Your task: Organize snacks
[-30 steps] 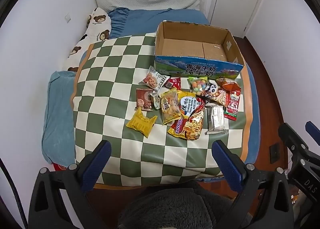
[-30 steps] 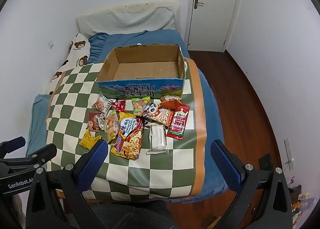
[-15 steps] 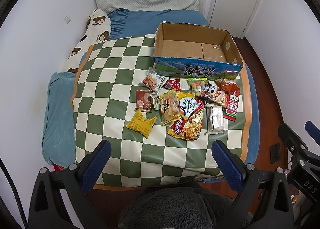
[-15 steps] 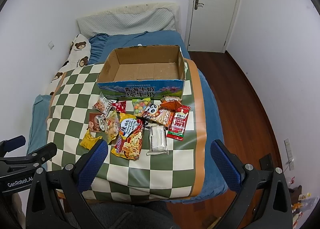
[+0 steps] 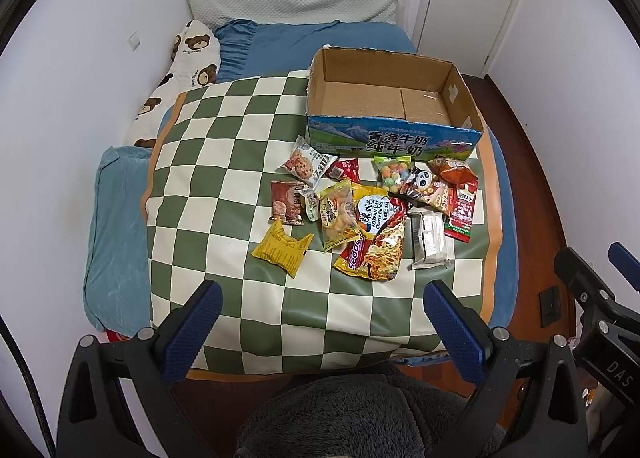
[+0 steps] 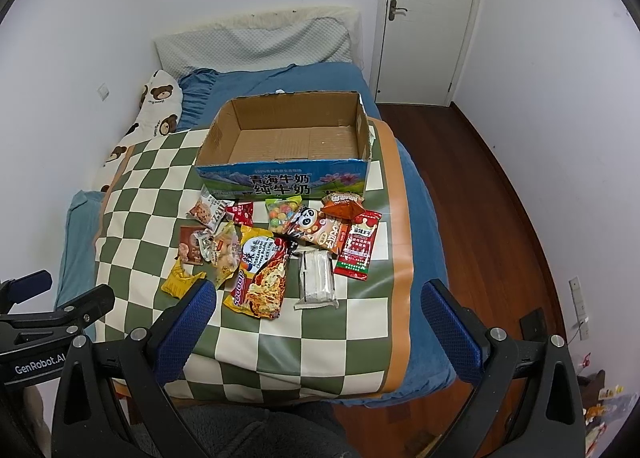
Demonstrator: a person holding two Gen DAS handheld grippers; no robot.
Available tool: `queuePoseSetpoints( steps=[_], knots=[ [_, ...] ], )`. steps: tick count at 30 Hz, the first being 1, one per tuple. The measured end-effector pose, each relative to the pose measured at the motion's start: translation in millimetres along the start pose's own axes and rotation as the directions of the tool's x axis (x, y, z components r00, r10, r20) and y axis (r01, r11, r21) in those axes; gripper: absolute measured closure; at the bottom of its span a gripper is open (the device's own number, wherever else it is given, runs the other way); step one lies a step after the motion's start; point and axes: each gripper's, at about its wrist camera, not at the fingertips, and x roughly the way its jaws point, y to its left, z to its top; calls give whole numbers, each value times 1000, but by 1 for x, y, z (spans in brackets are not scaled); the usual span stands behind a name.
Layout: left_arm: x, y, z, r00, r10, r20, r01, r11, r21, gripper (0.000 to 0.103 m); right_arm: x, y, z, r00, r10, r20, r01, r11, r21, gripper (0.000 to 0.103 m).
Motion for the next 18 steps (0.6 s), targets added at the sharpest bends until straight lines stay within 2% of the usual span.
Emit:
queuePoseSetpoints(
  steps=[3, 18],
  knots=[
    [-4, -4, 9, 1000, 1, 0, -1, 1000, 10, 0, -3, 1, 0, 1000, -2, 4, 2, 1000, -1, 0],
    [-6, -6, 8, 1000, -2, 4, 2, 1000, 7, 0, -9, 2, 1, 1000, -1, 8, 1, 1000, 7, 0]
  ],
)
